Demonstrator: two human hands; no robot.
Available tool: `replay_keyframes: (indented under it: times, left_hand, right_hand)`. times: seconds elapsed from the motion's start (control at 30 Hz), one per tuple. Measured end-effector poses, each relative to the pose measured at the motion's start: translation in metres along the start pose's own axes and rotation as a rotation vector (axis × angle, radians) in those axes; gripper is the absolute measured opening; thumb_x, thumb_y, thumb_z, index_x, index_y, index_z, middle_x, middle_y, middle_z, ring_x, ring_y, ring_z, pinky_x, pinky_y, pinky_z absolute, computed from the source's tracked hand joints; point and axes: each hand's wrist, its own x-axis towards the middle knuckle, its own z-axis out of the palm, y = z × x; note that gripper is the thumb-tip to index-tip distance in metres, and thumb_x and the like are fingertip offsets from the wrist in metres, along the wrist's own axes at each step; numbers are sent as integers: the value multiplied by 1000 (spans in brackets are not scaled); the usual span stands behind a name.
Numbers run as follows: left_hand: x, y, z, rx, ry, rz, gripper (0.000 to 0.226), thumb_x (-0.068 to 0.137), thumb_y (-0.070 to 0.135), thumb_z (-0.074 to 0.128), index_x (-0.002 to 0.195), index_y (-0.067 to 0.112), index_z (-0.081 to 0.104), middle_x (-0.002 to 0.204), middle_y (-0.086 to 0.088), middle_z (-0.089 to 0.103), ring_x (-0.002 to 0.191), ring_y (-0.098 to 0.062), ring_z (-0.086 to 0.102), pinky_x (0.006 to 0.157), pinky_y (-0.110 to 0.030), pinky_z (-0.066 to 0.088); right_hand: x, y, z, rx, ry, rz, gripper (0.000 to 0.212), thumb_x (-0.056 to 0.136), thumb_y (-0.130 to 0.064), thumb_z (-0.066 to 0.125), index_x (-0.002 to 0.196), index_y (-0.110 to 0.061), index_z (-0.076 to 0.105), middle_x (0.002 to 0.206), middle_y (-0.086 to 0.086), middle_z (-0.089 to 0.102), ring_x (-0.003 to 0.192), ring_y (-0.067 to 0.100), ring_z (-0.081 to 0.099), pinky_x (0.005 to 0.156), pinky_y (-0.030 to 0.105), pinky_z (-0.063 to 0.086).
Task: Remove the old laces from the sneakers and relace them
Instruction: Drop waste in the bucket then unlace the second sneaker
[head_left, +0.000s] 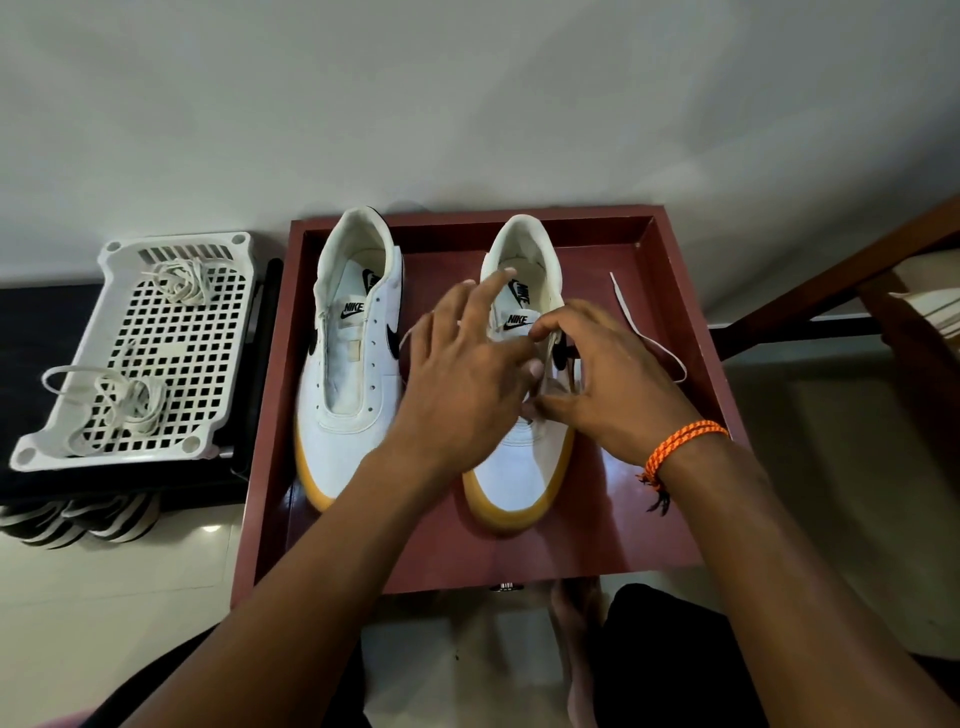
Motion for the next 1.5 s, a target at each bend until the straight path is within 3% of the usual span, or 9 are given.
replay_keyframes:
  times: [0.3,0.4,0.5,0.93,1.07,1.2,1.3,1.4,1.5]
  left_hand:
    - [14,-9,-15,-211,306,-174,15,97,28,58,97,33,73,151,5,52,140,-27,45,105,-47,36]
    - [8,-6,-10,-123,153,-102,16,101,30,60,104,38,73,161,7,41,150,-27,33,113,-45,26]
    - [0,-2,4,-27,-29,-42,12,101,39,63,99,38,75,172,4,25,157,-34,20,118,-60,24]
    - [13,-11,-4,-464,66,-147,28,103,19,56,79,32,62,153,-3,38,117,-25,59,97,-49,53]
    - [18,-19,-27,-652,280,-329,19,99,33,54,95,46,67,133,-10,59,108,-27,69,91,-52,61]
    - [13,-17,-32,-229,371,-311,44,93,0,57,134,18,61,151,-4,46,117,-10,60,79,-13,50]
    - [13,-18,-23,-160,335,-239,60,90,-5,54,143,22,57,167,-7,26,144,-27,43,98,-33,54]
    - [11,-18,-20,-154,252,-216,19,100,20,61,115,22,72,127,1,62,111,-19,62,90,-45,58]
    - [8,-13,-19,-195,42,-311,44,96,61,66,121,24,67,82,12,66,80,-9,65,70,-37,56]
  right_hand:
    - [-1,-1,-2,-18,-10,17,65,69,-31,97,121,-34,59,132,-19,49,115,17,54,93,42,55]
    - [-1,-1,-1,-9,-7,16,66,68,-30,97,123,-33,59,132,-17,50,116,17,54,93,43,55]
    - [0,-1,-1,3,-7,5,66,68,-29,97,121,-33,59,130,-17,51,114,17,55,92,42,55]
    - [-2,-2,-3,-8,-6,10,61,68,-32,97,112,-37,55,123,-23,52,111,16,56,86,44,58]
    - [-4,-1,-5,-9,-6,28,60,68,-34,97,110,-38,55,120,-26,51,111,15,54,87,44,57]
    - [-5,-3,-5,-14,-11,27,59,70,-34,96,112,-38,54,119,-27,49,111,14,54,88,43,56]
    - [-5,-3,-5,-6,-15,27,59,71,-33,95,113,-39,55,124,-27,50,113,14,53,90,41,55]
    - [-4,-3,-1,7,-6,18,52,76,-30,91,115,-39,56,130,-25,51,116,17,53,93,40,54]
    - [-2,-2,3,-27,43,-4,41,86,-29,83,116,-39,56,130,-23,51,115,18,54,89,44,56]
